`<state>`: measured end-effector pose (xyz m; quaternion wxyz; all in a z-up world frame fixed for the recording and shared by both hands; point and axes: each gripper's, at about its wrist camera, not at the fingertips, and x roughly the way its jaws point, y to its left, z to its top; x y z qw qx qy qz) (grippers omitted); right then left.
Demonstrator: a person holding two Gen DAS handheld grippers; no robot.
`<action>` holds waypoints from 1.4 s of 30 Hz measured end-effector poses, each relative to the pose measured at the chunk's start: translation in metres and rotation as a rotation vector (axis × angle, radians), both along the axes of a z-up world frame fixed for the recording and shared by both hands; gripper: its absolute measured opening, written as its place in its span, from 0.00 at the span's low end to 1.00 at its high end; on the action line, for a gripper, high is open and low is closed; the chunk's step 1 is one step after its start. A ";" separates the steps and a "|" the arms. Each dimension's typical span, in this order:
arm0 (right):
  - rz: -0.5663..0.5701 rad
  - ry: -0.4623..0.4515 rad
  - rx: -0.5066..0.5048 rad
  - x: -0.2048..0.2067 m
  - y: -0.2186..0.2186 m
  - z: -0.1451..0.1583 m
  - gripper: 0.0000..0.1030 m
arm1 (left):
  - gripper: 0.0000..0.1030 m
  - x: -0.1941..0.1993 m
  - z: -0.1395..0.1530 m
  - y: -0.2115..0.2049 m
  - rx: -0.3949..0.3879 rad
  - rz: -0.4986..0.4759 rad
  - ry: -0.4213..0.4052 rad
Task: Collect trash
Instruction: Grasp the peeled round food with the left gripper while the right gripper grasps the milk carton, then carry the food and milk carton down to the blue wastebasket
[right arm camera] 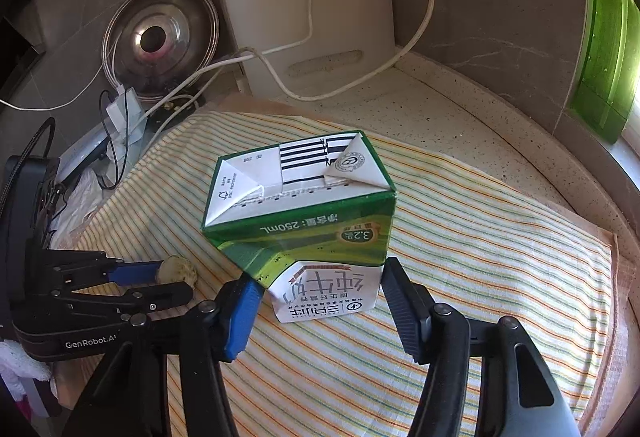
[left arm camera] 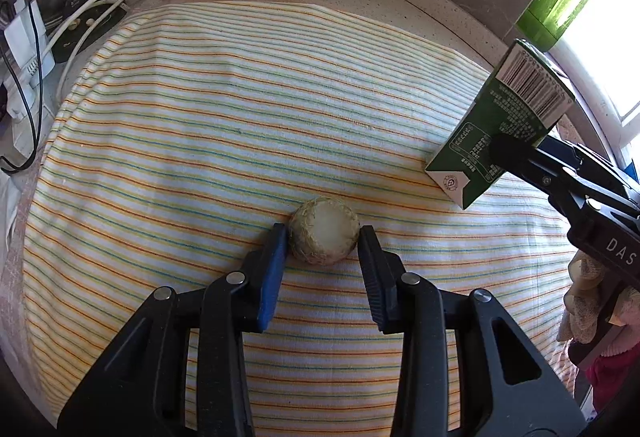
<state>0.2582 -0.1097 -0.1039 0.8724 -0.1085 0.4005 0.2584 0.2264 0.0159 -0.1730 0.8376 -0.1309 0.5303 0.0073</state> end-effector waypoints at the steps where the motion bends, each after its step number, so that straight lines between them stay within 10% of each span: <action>1: -0.002 0.003 0.007 0.000 -0.001 0.001 0.58 | 0.35 -0.002 0.001 0.001 0.001 0.003 -0.002; 20: -0.061 0.030 0.114 -0.044 -0.042 0.041 0.57 | 0.35 -0.071 0.038 0.030 -0.022 0.052 -0.086; 42: -0.043 0.102 0.152 -0.212 -0.014 0.030 0.57 | 0.35 -0.194 0.050 0.043 -0.021 -0.005 -0.114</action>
